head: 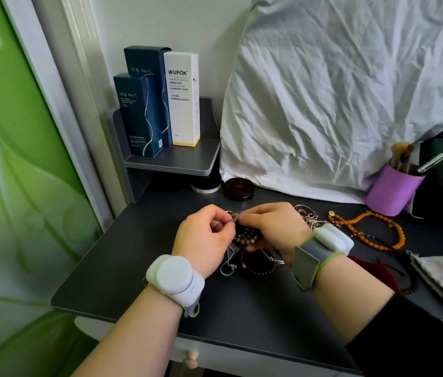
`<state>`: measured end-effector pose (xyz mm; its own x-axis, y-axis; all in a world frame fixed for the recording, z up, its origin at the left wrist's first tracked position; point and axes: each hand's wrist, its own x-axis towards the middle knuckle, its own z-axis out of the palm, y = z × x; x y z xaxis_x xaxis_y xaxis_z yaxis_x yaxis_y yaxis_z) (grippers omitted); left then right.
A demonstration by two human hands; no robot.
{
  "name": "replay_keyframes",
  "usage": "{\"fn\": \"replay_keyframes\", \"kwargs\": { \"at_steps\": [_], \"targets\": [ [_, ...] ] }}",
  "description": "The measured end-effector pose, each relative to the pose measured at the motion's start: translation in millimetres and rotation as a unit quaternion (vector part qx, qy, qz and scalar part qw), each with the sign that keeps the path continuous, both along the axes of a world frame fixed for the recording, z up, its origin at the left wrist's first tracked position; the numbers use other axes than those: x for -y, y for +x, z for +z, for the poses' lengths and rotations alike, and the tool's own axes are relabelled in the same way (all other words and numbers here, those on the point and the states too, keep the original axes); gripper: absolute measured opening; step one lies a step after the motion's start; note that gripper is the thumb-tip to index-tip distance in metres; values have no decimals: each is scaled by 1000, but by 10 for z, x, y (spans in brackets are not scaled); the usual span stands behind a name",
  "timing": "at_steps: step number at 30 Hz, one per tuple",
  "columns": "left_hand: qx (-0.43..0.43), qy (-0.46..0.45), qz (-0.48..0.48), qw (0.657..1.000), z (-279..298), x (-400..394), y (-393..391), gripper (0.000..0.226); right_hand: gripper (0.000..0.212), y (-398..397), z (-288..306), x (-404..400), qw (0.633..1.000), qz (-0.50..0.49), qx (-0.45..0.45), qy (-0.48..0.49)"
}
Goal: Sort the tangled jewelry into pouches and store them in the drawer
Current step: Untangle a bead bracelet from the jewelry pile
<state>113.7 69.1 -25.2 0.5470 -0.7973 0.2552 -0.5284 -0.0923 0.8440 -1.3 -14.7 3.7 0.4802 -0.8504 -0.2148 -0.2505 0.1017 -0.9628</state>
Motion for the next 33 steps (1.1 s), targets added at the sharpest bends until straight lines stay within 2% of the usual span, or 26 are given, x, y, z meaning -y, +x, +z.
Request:
{"fn": "replay_keyframes", "kwargs": {
  "at_steps": [4, 6, 13, 18, 20, 24, 28, 31, 33],
  "targets": [
    [-22, 1, 24, 999, -5, 25, 11, 7, 7, -60, 46, -3, 991, 17, 98, 94],
    [-23, 5, 31, 999, -4, 25, 18, 6, 13, -85, 61, -1, 985, 38, 124, 112],
    [-53, -8, 23, 998, 19, 40, 0, 3, 18, -85, 54, -12, 997, 81, 18, -3],
    [-77, -5, 29, 997, 13, 53, 28, 4, 39, -123, 94, -4, 985, 172, 5, 15],
    [-75, -5, 30, 997, 12, 53, 39, 4, 42, -123, 93, 1, 985, 175, -6, -3],
    [-81, -4, 26, 996, 31, 53, 33, 4, 28, -95, 78, 7, 992, 122, -18, -29],
    [-105, -15, 12, 994, 61, 40, -2, 5, 8, -93, 72, -8, 980, 87, -108, -144],
    [-138, -20, 9, 990, 91, 41, -16, 5, 6, -81, 96, -14, 959, 95, -155, -218],
    [-156, -25, 13, 987, 107, 49, -7, 5, 7, -69, 134, -11, 962, 92, -150, -208]
  ]
}}
